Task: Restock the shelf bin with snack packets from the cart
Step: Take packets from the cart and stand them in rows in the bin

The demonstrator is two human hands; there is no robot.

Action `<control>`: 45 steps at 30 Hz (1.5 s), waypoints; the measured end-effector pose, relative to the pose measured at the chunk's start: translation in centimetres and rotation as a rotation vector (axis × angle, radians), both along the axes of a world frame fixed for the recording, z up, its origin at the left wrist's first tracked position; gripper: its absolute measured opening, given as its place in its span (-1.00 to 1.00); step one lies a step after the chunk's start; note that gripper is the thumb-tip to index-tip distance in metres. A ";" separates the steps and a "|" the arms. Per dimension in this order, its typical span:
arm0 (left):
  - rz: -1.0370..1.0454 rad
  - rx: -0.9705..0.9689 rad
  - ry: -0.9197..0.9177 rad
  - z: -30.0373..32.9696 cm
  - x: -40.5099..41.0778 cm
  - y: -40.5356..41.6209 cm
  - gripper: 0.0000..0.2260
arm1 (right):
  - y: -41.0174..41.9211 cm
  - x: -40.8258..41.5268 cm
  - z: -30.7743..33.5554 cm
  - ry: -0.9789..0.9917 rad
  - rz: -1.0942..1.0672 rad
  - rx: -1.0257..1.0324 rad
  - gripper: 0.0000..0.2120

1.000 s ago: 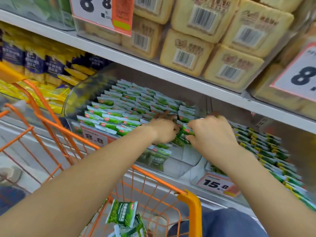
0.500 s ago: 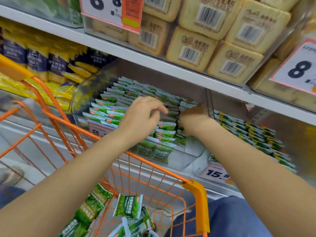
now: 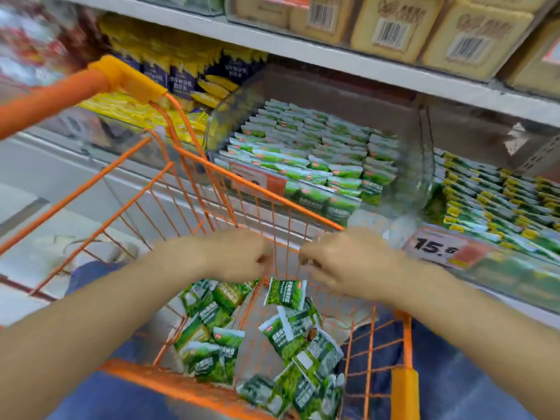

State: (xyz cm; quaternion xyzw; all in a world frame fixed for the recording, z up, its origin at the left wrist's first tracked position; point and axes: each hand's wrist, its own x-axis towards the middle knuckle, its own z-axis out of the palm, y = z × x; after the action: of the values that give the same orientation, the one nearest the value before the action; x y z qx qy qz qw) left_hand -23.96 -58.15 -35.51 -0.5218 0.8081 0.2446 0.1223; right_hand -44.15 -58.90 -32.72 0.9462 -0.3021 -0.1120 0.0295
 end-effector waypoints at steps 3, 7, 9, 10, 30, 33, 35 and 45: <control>-0.021 0.244 -0.256 -3.0 1.0 0.7 -0.77 | 0.7 2.0 -3.6 0.277 0.053 0.182 -0.76; 0.061 0.166 -0.288 -4.3 2.8 -0.2 -0.76 | 0.7 3.2 -8.8 0.569 0.105 0.275 -0.46; 0.108 0.135 -0.234 -4.2 3.4 -0.7 -0.74 | 0.8 3.8 -10.0 0.632 0.187 0.241 -0.32; 0.123 0.145 -0.230 -4.1 3.6 -0.9 -0.68 | 0.9 4.0 -10.2 0.641 0.212 0.220 -0.30; 0.448 0.345 0.671 3.4 3.4 0.3 -0.56 | -0.3 -0.2 -2.5 -0.801 -0.020 0.275 -0.81; 0.475 0.359 0.960 3.9 3.0 0.8 -0.63 | -0.6 -0.5 -2.1 -0.880 -0.065 0.164 -0.87; 0.498 0.305 1.018 4.0 2.8 0.8 -0.62 | -0.3 -0.4 -2.0 -0.983 -0.145 0.213 -0.75; 0.597 0.079 1.154 4.3 0.5 0.7 -0.82 | -0.1 0.7 0.3 -1.524 -0.562 0.931 -0.84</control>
State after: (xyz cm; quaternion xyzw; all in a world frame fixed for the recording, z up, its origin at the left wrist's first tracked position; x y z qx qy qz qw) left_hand -23.47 -57.40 -31.19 -0.5037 0.5545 0.5386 -0.3856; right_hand -43.41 -58.95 -32.43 0.5731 -0.3822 0.4258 -0.5867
